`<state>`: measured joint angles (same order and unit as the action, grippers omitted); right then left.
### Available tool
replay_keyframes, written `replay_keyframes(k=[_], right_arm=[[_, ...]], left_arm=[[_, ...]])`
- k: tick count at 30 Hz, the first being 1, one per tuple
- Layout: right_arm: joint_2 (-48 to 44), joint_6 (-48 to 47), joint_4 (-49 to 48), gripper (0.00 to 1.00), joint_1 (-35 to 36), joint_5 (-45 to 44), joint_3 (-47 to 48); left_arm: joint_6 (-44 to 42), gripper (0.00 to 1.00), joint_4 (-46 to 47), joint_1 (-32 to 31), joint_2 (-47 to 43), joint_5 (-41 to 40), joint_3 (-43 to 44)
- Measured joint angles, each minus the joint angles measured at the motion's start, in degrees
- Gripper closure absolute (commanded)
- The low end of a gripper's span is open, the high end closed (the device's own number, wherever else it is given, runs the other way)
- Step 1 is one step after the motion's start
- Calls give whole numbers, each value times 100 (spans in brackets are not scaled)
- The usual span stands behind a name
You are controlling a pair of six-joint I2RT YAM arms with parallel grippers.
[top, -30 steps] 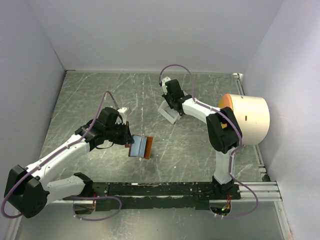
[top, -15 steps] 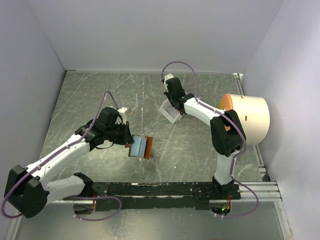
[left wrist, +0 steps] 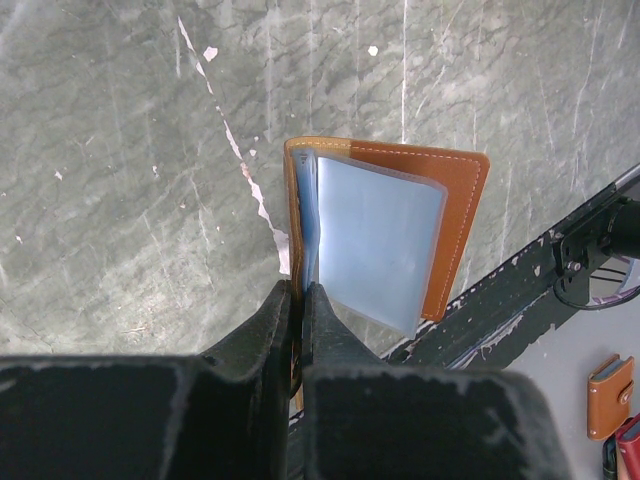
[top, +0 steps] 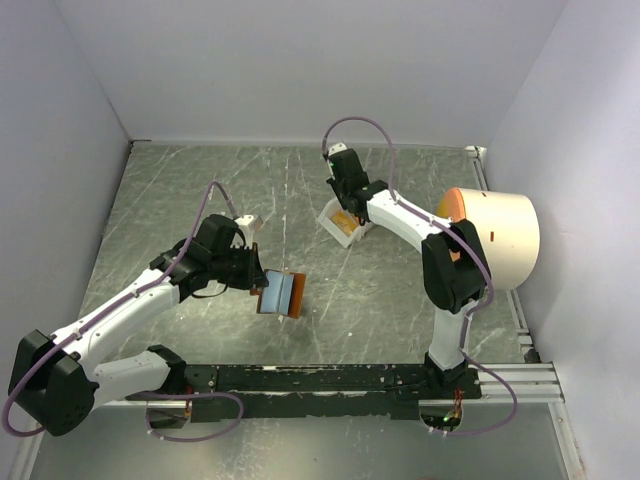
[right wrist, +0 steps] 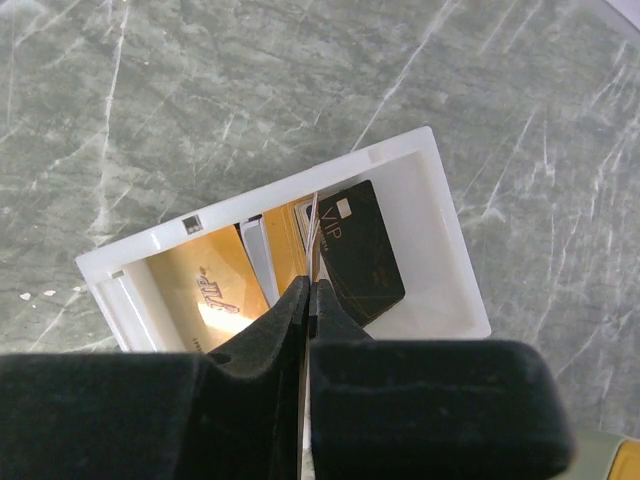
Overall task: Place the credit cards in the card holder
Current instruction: Pick up the credit card from the storage box, then place the card holder at the center of the board.
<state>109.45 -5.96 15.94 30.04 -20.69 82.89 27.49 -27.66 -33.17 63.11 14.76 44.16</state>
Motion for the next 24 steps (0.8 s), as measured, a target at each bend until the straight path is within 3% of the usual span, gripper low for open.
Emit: replay_keyframes(k=[15,24], right_arm=[[-256,232,297,100,302,-354,103],[-81,197,267,100,302,-463,28]], left_arm=[[330,90,358,0,173,96,-216],[968,91,1309,0,466,243,-643]])
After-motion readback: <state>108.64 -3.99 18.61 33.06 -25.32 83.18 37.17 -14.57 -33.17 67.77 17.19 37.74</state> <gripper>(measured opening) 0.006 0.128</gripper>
